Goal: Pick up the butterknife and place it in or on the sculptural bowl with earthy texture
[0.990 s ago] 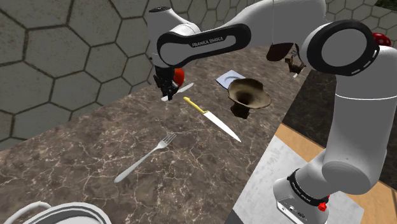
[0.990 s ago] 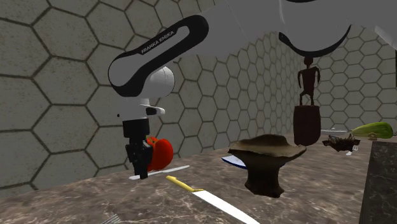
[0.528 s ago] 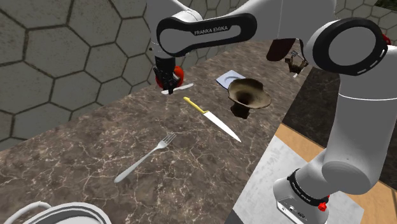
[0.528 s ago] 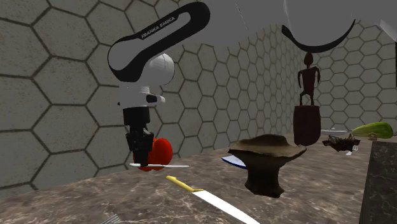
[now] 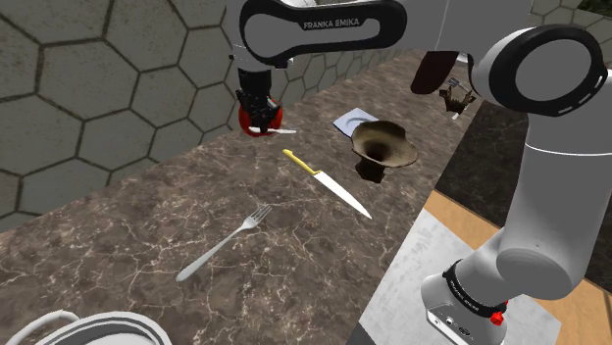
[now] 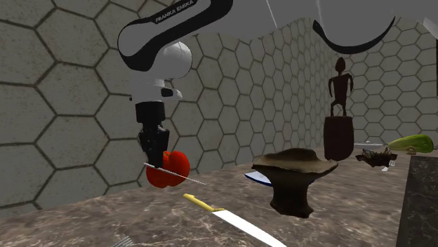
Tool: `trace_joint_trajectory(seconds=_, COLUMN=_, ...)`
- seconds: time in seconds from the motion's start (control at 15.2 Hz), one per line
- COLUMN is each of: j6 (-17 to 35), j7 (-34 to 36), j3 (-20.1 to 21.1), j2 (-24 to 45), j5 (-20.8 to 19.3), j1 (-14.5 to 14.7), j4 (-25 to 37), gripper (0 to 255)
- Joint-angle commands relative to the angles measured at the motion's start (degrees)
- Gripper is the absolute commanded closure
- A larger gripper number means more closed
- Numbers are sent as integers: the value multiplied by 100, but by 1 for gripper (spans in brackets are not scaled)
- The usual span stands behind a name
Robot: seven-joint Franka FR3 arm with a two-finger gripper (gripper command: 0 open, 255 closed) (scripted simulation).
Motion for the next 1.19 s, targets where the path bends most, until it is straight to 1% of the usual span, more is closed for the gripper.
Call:
trace_joint_trajectory(seconds=0.0, j6=-140, j7=-19, j3=10, j2=-24, j5=17, j1=13, j4=120, gripper=255)
trace_joint_trajectory(seconds=0.59, j6=-816, j7=-101, j3=35, j2=-46, j5=51, j1=116, j4=796, gripper=255)
trace_joint_trajectory(seconds=1.12, j6=-1501, j7=-169, j3=29, j2=65, j5=11, j1=291, j4=1610, gripper=255)
